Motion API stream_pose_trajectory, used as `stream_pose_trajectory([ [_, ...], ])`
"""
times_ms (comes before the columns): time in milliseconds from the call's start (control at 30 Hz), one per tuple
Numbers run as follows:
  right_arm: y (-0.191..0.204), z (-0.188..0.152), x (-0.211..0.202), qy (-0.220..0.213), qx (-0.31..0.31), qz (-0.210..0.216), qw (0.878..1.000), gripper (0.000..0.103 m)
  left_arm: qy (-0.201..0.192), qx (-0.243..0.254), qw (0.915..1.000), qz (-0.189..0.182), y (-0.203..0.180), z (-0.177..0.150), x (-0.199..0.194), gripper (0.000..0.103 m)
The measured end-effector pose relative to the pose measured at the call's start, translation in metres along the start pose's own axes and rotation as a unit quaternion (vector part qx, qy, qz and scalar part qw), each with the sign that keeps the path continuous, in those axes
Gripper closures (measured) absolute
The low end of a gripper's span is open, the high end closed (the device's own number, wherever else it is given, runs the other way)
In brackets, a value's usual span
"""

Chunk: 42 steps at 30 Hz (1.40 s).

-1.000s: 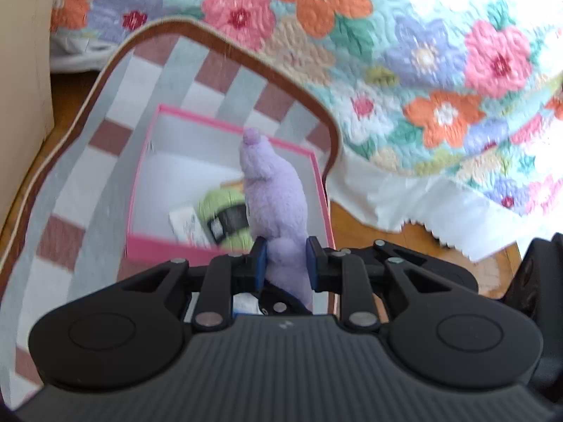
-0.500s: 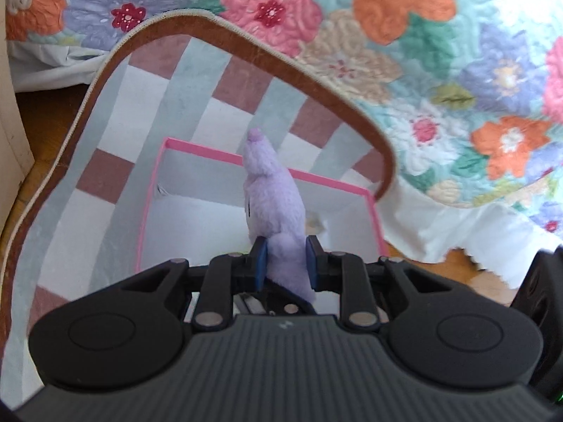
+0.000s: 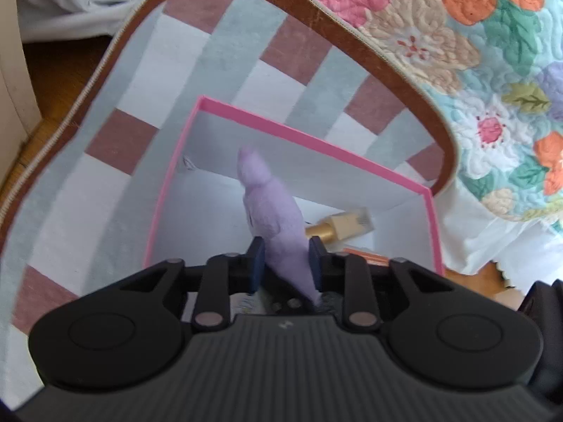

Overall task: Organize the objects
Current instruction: 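Open the left tool to release the plush toy and withdraw, then move the left tool down to the blue wipes packet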

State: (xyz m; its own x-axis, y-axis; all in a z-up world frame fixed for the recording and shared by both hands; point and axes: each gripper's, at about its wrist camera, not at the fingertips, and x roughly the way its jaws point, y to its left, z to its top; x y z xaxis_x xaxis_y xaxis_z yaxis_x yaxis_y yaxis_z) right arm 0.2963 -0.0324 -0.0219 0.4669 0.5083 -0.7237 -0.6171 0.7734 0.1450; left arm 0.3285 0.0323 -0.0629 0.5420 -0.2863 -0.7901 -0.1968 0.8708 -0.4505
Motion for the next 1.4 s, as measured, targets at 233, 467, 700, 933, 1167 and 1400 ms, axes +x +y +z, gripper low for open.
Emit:
stream_pose_trajectory([
  [233,-0.014,-0.004,-0.016,-0.006,0.036,0.037,0.999,0.040,0.000,0.045,0.9987,0.024,-0.003,-0.014,-0.030,0.062],
  [467,-0.010,-0.012,-0.040,0.031,0.045,0.054,0.997,0.049,-0.006,0.024,0.9988,0.043,0.005,-0.038,-0.053,0.061],
  [700,0.003,-0.017,-0.091,0.050,0.011,0.038,0.998,0.055,-0.017,0.020,0.9987,0.044,0.002,-0.058,-0.102,0.052],
  [933,0.015,-0.021,-0.152,0.061,0.017,0.061,0.996,0.054,-0.030,0.038,0.9984,0.030,-0.018,-0.073,-0.159,0.047],
  [1167,0.025,-0.031,-0.214,0.062,0.009,0.074,0.995,0.044,-0.036,0.096,0.9944,0.023,-0.050,-0.104,-0.199,0.041],
  [1400,0.010,-0.060,-0.242,0.050,0.031,0.062,0.996,0.027,-0.018,0.144,0.9891,0.027,-0.060,-0.140,-0.192,0.031],
])
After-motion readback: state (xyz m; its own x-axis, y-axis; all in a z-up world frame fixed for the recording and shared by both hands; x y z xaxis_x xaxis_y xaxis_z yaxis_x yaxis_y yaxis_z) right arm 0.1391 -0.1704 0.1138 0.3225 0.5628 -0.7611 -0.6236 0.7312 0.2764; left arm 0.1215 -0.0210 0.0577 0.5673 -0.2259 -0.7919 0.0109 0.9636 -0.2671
